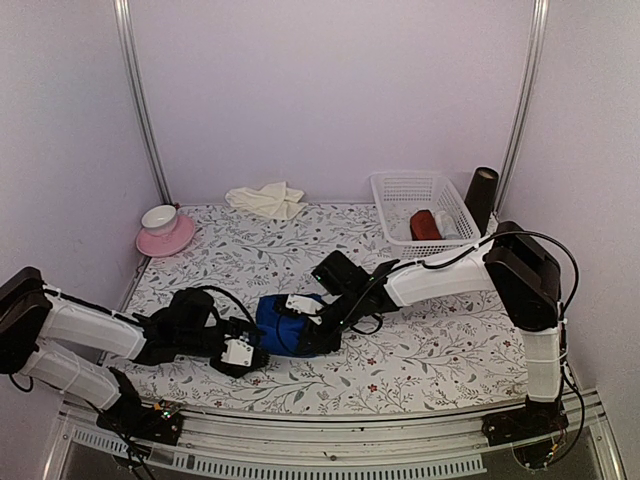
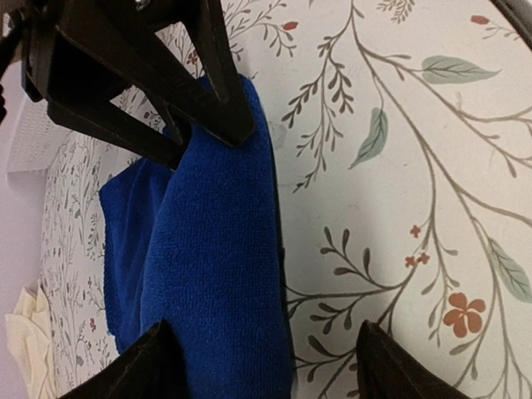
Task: Roll the towels
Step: Roll the towel at the center of the board, then pick up the towel from the center of the board.
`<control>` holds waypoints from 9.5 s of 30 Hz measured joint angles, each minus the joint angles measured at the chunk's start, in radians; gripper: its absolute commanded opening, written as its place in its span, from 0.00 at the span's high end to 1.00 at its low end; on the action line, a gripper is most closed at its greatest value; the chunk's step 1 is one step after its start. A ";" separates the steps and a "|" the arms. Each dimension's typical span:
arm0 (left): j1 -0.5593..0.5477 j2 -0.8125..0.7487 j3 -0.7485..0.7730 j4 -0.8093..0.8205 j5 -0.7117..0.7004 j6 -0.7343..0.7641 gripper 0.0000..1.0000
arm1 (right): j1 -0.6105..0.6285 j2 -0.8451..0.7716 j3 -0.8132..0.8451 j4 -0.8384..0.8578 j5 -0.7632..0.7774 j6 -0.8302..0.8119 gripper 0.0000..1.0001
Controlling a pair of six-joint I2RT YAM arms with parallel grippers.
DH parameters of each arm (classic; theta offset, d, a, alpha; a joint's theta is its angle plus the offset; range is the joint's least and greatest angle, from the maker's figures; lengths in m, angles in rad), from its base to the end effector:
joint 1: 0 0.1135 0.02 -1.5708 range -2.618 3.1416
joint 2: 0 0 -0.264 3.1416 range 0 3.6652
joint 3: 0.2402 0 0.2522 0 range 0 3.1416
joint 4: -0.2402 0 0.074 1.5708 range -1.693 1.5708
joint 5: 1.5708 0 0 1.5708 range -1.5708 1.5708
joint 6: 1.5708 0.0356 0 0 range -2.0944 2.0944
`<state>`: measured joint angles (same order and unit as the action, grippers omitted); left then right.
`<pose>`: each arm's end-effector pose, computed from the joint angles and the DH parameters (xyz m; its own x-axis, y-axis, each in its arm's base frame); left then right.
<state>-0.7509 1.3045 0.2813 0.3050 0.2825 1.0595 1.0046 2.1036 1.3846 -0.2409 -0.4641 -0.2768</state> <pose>0.1473 -0.1511 0.1191 0.4699 0.7071 -0.5284 0.8152 -0.1181 0.5669 0.2219 0.3787 0.1380 -0.1788 -0.7369 -0.6520 -0.9785 0.0641 0.1959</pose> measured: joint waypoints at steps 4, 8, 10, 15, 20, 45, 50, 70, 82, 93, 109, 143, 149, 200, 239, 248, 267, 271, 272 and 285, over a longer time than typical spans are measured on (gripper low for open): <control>0.000 0.037 0.019 0.015 -0.022 -0.016 0.31 | 0.000 0.001 0.000 0.000 0.000 0.000 0.66; -0.002 0.061 0.026 0.033 -0.049 -0.033 0.53 | -0.002 0.002 0.000 0.000 0.000 -0.001 0.66; -0.002 0.070 0.027 0.042 -0.062 -0.040 0.64 | -0.002 0.003 0.000 0.001 0.000 -0.002 0.66; -0.005 0.082 0.031 0.056 -0.090 -0.056 0.82 | -0.003 0.003 0.000 0.002 0.001 -0.008 0.63; -0.005 0.078 0.067 -0.013 -0.084 -0.066 0.87 | -0.003 0.003 -0.003 0.008 0.019 -0.019 0.49; 0.140 0.255 0.426 -0.611 0.262 -0.111 0.88 | 0.175 -0.291 -0.429 0.386 0.268 -0.242 0.30; 0.176 0.319 0.494 -0.696 0.330 -0.108 0.86 | 0.192 -0.291 -0.428 0.426 0.295 -0.274 0.29; 0.224 0.427 0.604 -0.850 0.422 -0.077 0.78 | 0.176 -0.154 -0.330 0.431 0.458 -0.289 0.30; 0.247 0.432 0.614 -0.871 0.433 -0.075 0.66 | 0.132 -0.082 -0.238 0.389 0.482 -0.234 0.58; 0.283 0.390 0.599 -0.832 0.407 -0.108 0.34 | 0.122 -0.055 -0.171 0.313 0.455 -0.204 0.89; 0.286 0.051 0.334 -0.574 0.358 -0.097 0.22 | 0.099 -0.027 -0.020 0.072 0.211 -0.073 0.85; 0.248 0.306 0.456 -0.639 0.376 -0.171 1.00 | -0.008 0.047 0.107 -0.087 0.058 0.079 0.48; 0.248 0.336 0.476 -0.636 0.366 -0.189 1.00 | -0.011 0.020 0.064 -0.033 0.089 0.068 0.38; 0.293 0.355 0.493 -0.586 0.289 -0.267 0.72 | 0.040 -0.048 -0.114 0.244 0.184 -0.106 0.55; 0.185 0.121 0.383 -0.510 0.307 -0.140 0.48 | -0.010 0.005 -0.006 0.133 0.137 0.017 0.60; 0.173 0.109 0.372 -0.503 0.304 -0.132 0.51 | -0.013 0.006 -0.004 0.131 0.132 0.025 0.59; 0.168 0.253 0.386 -0.399 0.167 -0.220 0.54 | -0.028 -0.023 -0.045 0.154 0.134 0.056 0.31; 0.167 0.260 0.391 -0.395 0.151 -0.259 0.59 | -0.045 -0.105 -0.114 0.145 0.152 0.093 0.28; 0.167 0.266 0.395 -0.394 0.147 -0.273 0.61 | -0.051 -0.131 -0.132 0.139 0.163 0.106 0.28; 0.051 0.362 0.497 -0.365 0.013 -0.477 0.73 | -0.076 -0.342 -0.401 0.284 0.201 0.485 0.28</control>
<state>-0.6994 1.6665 0.7788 -0.0605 0.2958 0.5827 0.9287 1.7615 0.9833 0.0429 -0.2630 0.2081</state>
